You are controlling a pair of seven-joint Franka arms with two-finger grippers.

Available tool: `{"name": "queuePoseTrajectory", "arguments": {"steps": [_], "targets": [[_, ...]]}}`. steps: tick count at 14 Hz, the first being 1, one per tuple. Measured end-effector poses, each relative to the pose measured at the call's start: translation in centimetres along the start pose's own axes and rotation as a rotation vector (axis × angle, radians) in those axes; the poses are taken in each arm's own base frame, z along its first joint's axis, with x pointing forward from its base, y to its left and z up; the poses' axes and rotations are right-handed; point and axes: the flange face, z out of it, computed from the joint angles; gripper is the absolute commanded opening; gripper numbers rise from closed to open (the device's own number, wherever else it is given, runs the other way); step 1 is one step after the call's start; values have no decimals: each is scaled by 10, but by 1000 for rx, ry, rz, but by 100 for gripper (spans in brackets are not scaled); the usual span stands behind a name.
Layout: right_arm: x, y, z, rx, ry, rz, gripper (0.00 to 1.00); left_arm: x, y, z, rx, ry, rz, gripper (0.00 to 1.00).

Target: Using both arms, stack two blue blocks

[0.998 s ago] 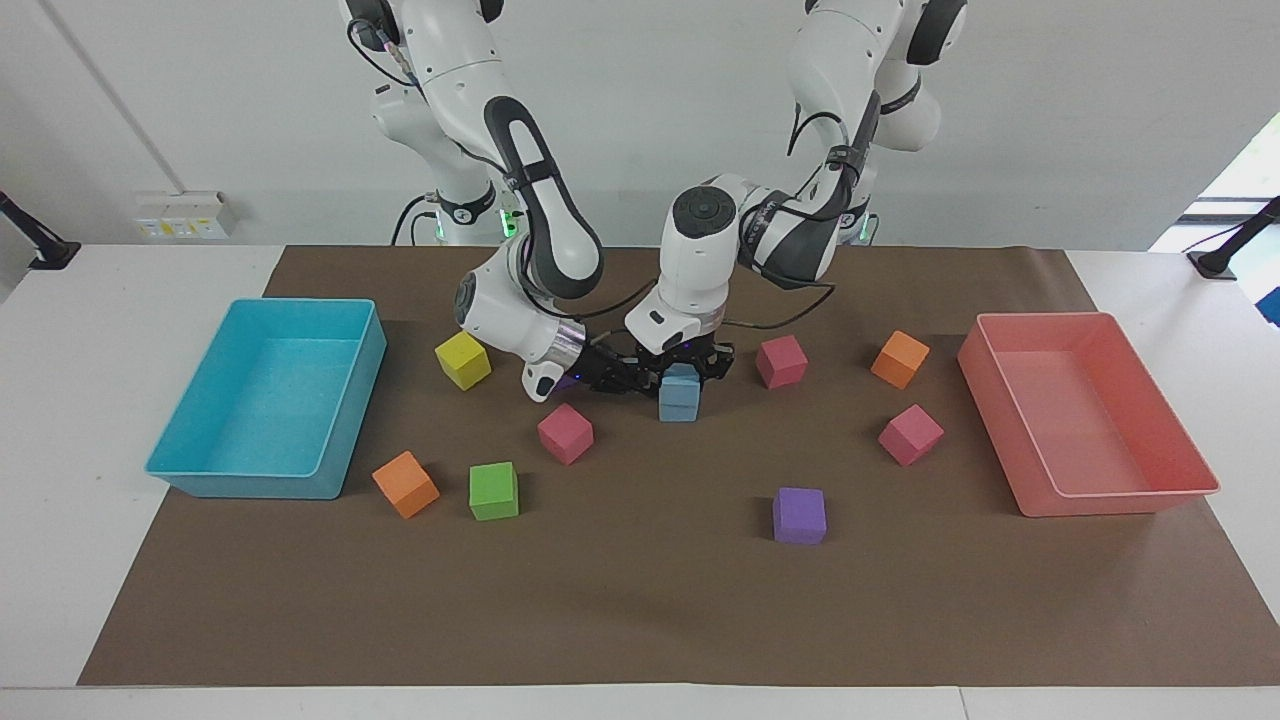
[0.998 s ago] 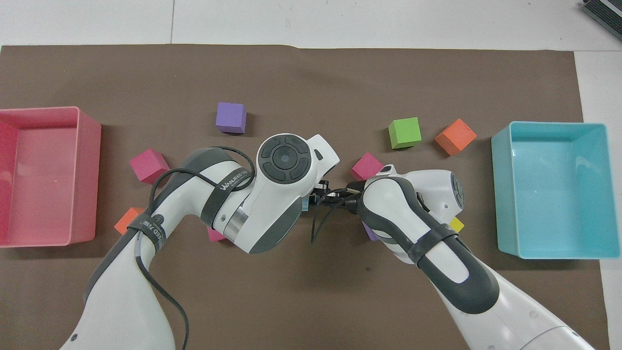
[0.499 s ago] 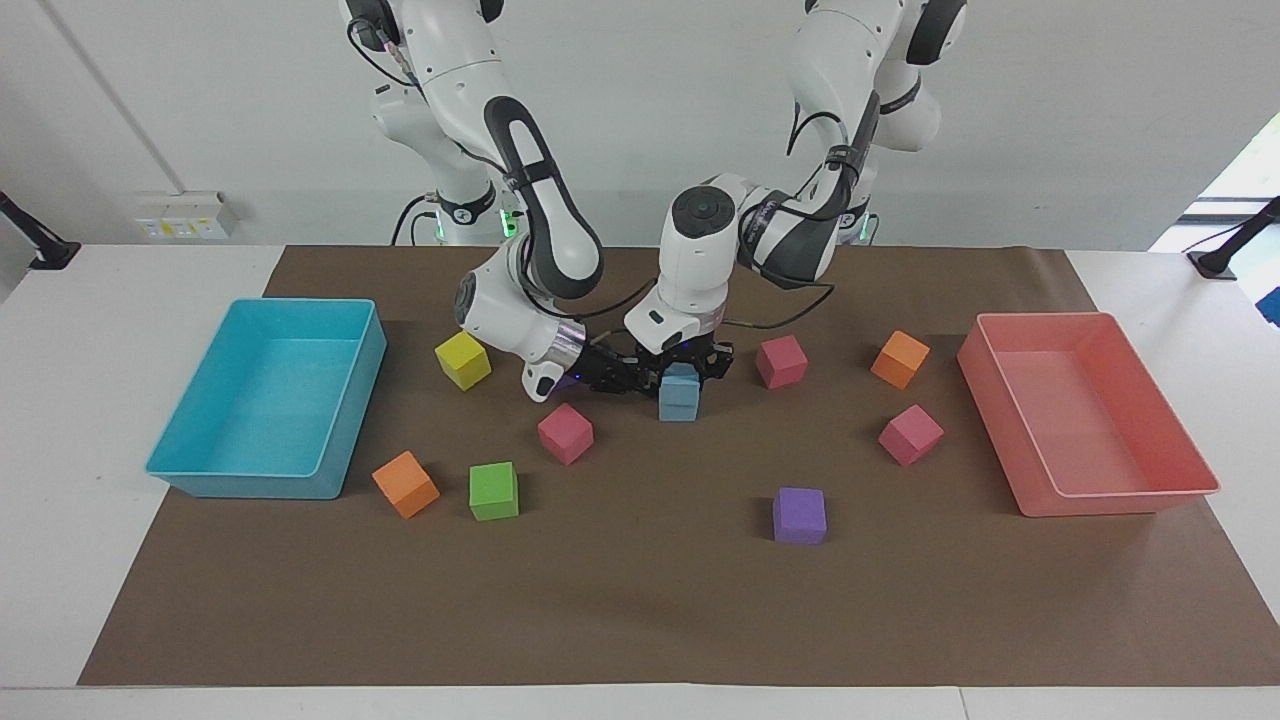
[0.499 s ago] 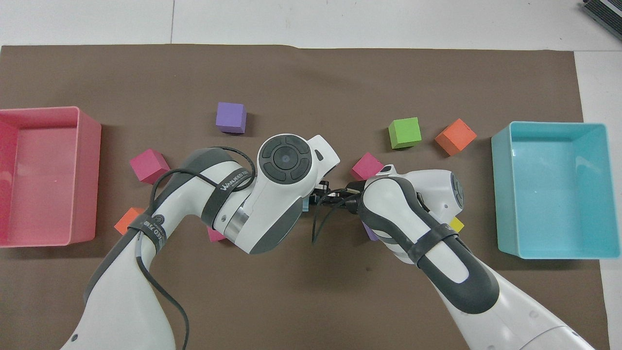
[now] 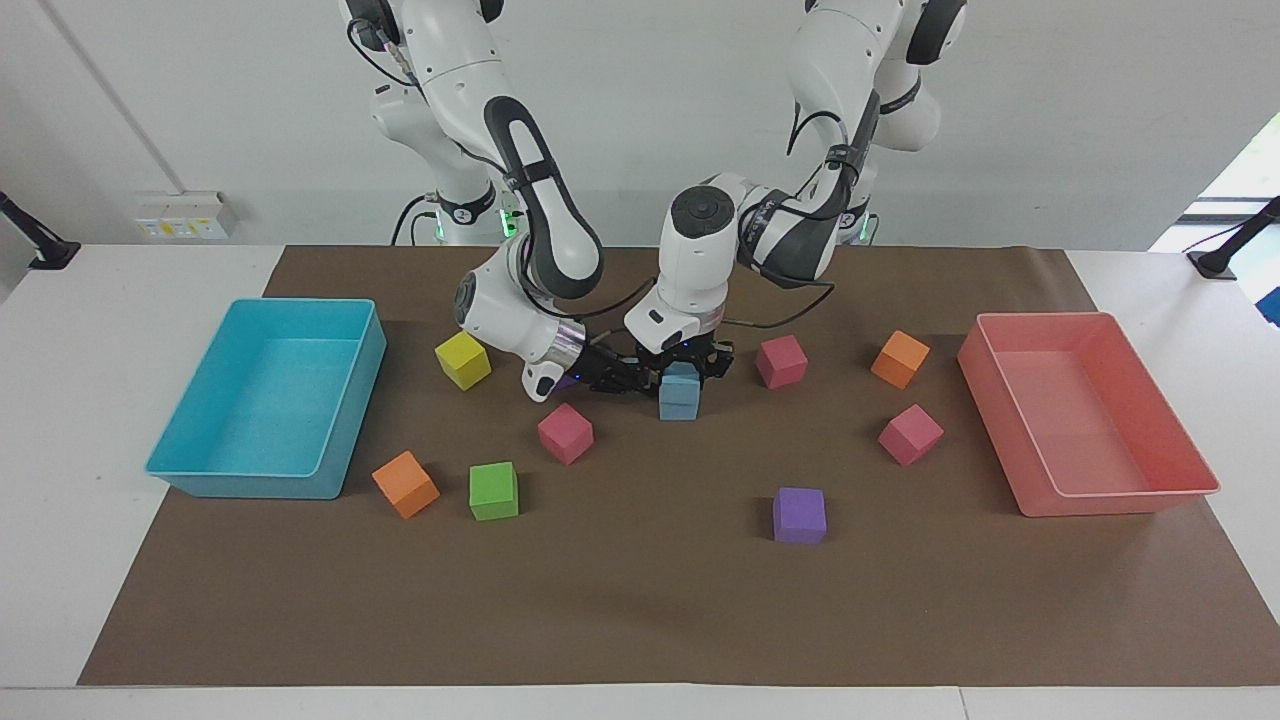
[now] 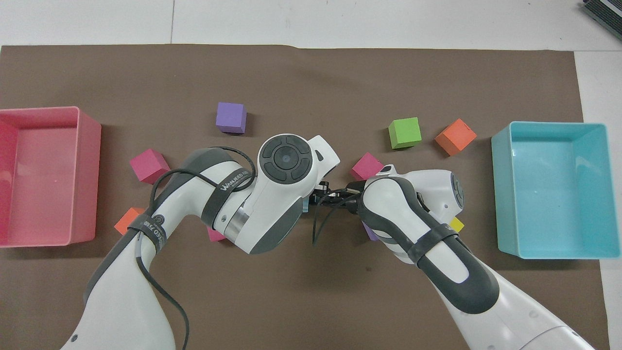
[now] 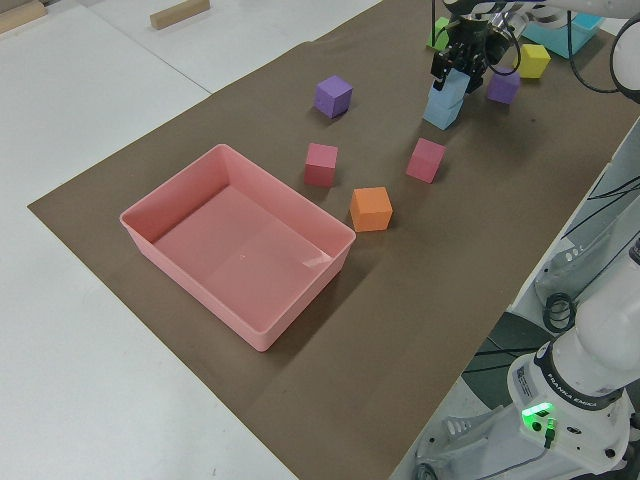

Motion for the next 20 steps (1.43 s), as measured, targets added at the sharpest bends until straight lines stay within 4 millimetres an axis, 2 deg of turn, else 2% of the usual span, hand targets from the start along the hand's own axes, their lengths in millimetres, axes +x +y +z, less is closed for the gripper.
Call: {"name": "queuePoseTrajectory", "arguments": {"steps": [20], "targets": [[0, 0, 0, 0, 0, 0, 0, 0, -2, -8, 0, 5, -2, 0]]}}
